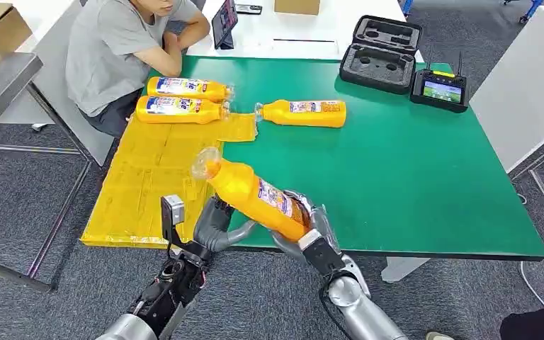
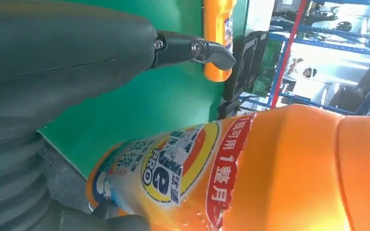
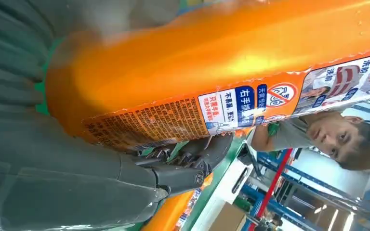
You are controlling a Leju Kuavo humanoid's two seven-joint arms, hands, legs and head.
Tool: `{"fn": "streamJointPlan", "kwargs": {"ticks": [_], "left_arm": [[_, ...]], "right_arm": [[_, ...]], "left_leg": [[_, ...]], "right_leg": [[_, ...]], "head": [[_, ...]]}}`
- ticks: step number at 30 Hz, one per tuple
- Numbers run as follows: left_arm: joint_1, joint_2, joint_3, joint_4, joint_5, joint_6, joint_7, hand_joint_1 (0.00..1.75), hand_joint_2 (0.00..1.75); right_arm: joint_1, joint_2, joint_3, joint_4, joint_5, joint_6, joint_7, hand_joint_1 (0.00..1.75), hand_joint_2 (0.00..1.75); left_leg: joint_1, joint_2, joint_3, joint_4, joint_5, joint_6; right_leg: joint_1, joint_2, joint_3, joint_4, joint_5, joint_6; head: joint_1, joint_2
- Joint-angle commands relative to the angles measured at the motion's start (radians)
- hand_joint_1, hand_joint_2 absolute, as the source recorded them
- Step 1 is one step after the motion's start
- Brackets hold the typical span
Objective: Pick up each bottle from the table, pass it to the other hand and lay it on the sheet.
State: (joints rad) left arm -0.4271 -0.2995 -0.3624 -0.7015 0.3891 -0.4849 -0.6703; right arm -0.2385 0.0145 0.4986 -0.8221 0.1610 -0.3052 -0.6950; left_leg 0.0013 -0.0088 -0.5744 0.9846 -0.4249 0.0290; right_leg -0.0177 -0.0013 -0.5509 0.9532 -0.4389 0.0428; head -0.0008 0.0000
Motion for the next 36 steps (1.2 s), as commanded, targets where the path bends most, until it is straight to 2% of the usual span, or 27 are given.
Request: {"fn": "streamJointPlan", "kwargs": {"ticks": [1, 3, 12, 14, 15, 24, 33, 36], "left_arm": [[-0.038, 0.031, -0.043, 0.018, -0.001, -0.03, 0.004, 0.0, 1.75], [-0.03, 0.023, -0.035, 0.024, 0.071, -0.147, 0.04, 0.0, 1.75], [-0.005, 0.025, -0.06, -0.033, 0.062, -0.134, 0.052, 0.0, 1.75], [-0.004, 0.024, -0.058, -0.025, 0.096, -0.173, 0.075, 0.0, 1.75], [-0.002, 0.02, -0.053, -0.011, 0.161, -0.253, 0.116, 0.0, 1.75], [-0.001, 0.012, -0.066, -0.038, 0.165, -0.188, 0.132, 0.0, 1.75], [-0.001, 0.012, -0.066, -0.038, 0.165, -0.188, 0.132, 0.0, 1.75], [-0.014, 0.011, -0.064, -0.019, 0.157, -0.141, 0.119, 0.0, 1.75]], "right_arm": [[-0.041, 0.001, 0.002, 0.04, 0.001, 0.006, -0.003, 1.75, 1.75], [-0.048, 0.004, 0.002, 0.044, -0.001, 0.016, -0.003, 1.75, 1.75], [-0.055, 0.01, 0.009, 0.051, 0.001, 0.024, -0.003, 1.75, 1.75], [-0.061, 0.016, 0.014, 0.062, 0.0, 0.031, -0.003, 1.75, 1.75], [-0.067, 0.019, 0.02, 0.068, 0.0, 0.038, -0.003, 1.75, 1.75], [-0.091, 0.048, 0.052, 0.102, 0.001, 0.042, -0.003, 1.75, 1.75], [-0.091, 0.048, 0.052, 0.102, 0.001, 0.042, -0.003, 1.75, 1.75], [-0.093, 0.057, 0.07, 0.103, 0.001, 0.043, -0.003, 1.75, 1.75]], "left_leg": [[0.001, 0.002, 0.001, 0.001, -0.001, -0.001], [0.001, 0.002, 0.001, 0.001, -0.001, -0.002], [0.001, 0.003, 0.001, 0.002, -0.002, -0.002], [0.001, 0.002, 0.001, 0.0, -0.001, -0.001], [0.001, 0.003, 0.001, 0.001, -0.001, -0.002], [0.001, 0.004, 0.001, 0.002, -0.002, -0.002], [0.001, 0.003, 0.001, 0.001, -0.001, -0.001], [0.001, 0.003, 0.002, 0.002, -0.002, -0.002]], "right_leg": [[0.001, 0.001, 0.0, 0.001, 0.0, -0.002], [0.001, 0.001, 0.001, 0.001, -0.001, -0.002], [0.001, 0.003, 0.001, 0.002, -0.001, -0.002], [0.001, 0.002, 0.001, 0.0, 0.0, -0.002], [0.001, 0.003, 0.001, 0.001, 0.0, -0.002], [0.001, 0.003, 0.0, 0.002, -0.001, -0.002], [0.001, 0.002, 0.001, 0.001, -0.001, -0.002], [0.001, 0.002, 0.001, 0.002, -0.001, -0.002]], "head": [[0.0, 0.0], [0.0, 0.0], [0.0, 0.0], [0.0, 0.0], [0.0, 0.0], [0.0, 0.0], [0.0, 0.0], [0.0, 0.0]]}}
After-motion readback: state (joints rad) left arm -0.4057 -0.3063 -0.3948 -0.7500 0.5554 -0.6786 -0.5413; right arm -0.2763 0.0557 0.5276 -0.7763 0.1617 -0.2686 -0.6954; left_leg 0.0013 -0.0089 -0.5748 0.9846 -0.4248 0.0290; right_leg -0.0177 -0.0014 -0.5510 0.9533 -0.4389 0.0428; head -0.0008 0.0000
